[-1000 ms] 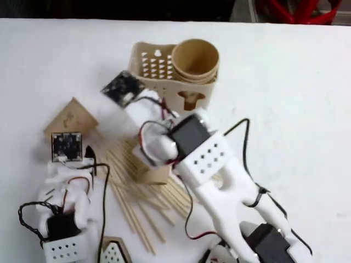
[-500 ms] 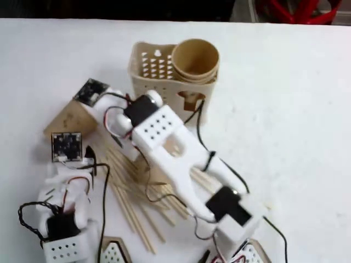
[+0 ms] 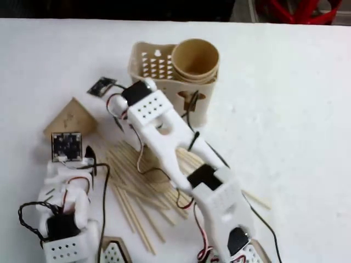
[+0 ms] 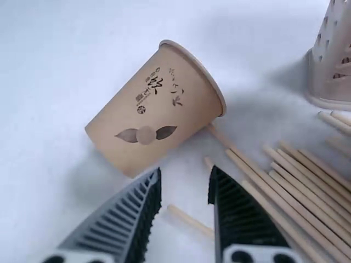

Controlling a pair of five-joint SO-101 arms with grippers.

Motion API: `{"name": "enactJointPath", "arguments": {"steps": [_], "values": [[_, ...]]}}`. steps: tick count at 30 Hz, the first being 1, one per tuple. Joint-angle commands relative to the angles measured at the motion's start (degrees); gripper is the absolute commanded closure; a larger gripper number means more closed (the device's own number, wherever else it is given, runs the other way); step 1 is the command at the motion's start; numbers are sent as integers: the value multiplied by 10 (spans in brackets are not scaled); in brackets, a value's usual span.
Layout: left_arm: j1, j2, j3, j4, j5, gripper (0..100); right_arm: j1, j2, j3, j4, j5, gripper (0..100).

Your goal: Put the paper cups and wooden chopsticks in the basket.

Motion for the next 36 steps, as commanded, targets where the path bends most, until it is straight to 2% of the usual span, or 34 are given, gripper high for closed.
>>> {"name": "enactJointPath", "arguments": {"steps": [1, 7, 9, 17, 29, 36], "values": [[-6, 4, -4, -11, -3, 842, 7, -7, -23, 7, 6, 765], [-5, 4, 1, -15, -4, 842, 7, -7, -23, 7, 20, 981], [-5, 4, 5, -21, -4, 842, 8, -11, -13, 8, 44, 972], [-5, 4, 6, -23, -4, 842, 7, -60, 35, 8, 47, 979], [-5, 4, 6, -23, -4, 842, -14, -258, 120, 8, 47, 979], [-5, 4, 6, -23, -4, 842, -23, -371, 123, 8, 43, 979]]}}
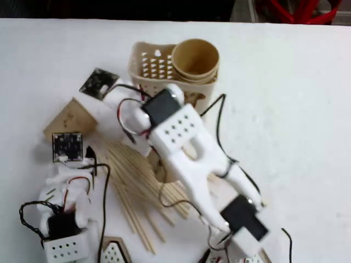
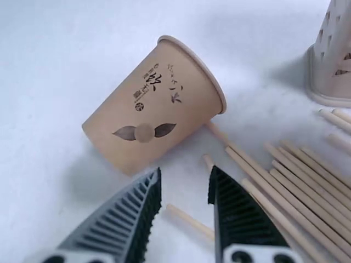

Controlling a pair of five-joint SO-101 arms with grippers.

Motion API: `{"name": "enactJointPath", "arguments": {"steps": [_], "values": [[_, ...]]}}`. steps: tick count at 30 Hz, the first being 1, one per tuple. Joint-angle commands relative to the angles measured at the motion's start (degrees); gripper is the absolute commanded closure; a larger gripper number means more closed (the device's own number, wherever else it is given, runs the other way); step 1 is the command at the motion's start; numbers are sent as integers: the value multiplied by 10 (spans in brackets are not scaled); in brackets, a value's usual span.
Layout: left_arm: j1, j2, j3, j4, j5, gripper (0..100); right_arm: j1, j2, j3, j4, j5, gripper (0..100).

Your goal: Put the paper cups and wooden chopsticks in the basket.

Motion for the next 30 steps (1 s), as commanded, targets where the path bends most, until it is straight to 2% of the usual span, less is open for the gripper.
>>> {"name": "enactJointPath", "arguments": {"steps": [1, 7, 15, 19, 21, 30], "values": [[-5, 4, -7, -12, -4, 842, -3, -80, -5, 3, 2, 979], [-5, 4, -7, -12, -4, 842, -3, -167, -34, 1, 1, 979], [-5, 4, -7, -12, -4, 842, 15, -198, -189, -13, 4, 979], [-5, 4, -7, -12, -4, 842, 72, -198, -216, -83, 10, 979], [-5, 4, -7, -12, -4, 842, 99, -197, -210, -128, 38, 979], [-5, 4, -7, -12, -4, 842, 182, -197, -78, -326, 135, 979]]}}
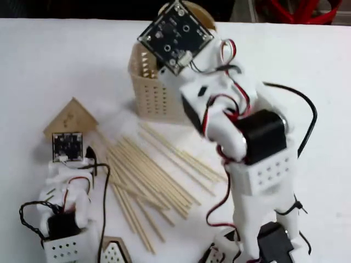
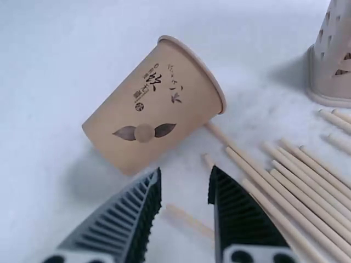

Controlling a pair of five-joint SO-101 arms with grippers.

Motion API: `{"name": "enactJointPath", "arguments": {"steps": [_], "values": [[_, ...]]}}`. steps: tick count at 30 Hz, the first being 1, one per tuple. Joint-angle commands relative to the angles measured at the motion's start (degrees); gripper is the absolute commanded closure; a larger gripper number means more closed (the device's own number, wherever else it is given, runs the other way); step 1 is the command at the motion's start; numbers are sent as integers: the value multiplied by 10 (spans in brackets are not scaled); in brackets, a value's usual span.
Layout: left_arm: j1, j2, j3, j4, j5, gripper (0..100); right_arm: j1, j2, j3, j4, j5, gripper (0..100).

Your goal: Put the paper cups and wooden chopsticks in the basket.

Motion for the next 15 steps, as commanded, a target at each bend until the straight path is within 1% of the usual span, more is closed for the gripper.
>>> {"name": "enactJointPath", "arguments": {"steps": [1, 6, 15], "values": [[-5, 4, -7, -12, -4, 842, 31, -16, 44, -75, 31, 979], [-5, 4, -7, -12, -4, 842, 58, -16, 114, -151, 55, 979], [-5, 4, -7, -12, -4, 842, 65, -17, 175, -153, 62, 979]]}}
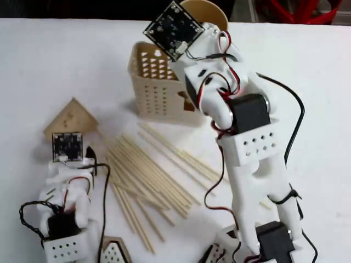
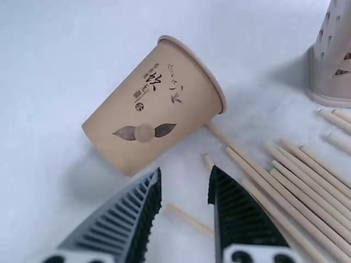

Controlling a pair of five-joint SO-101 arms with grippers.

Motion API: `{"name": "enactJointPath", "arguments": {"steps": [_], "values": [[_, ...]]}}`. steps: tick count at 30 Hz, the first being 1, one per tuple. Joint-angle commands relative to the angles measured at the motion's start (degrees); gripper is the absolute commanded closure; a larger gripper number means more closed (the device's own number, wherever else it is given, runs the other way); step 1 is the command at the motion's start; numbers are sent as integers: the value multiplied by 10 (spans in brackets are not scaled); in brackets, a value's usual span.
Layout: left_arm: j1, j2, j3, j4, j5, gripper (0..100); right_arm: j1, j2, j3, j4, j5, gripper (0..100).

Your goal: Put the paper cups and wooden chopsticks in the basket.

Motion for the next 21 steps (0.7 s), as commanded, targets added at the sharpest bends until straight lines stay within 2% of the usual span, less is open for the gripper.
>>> {"name": "enactJointPath", "arguments": {"steps": [1, 8, 11, 14, 21], "values": [[-5, 4, -7, -12, -4, 842, 12, -18, 12, -14, 4, 979], [-5, 4, -7, -12, -4, 842, 36, -22, 22, -4, 4, 970], [-5, 4, -7, -12, -4, 842, 33, -33, 20, 31, 0, 896], [-5, 4, -7, -12, -4, 842, 25, -56, 22, 80, -1, 808], [-5, 4, -7, -12, -4, 842, -23, -104, 25, 269, -2, 813]]}}
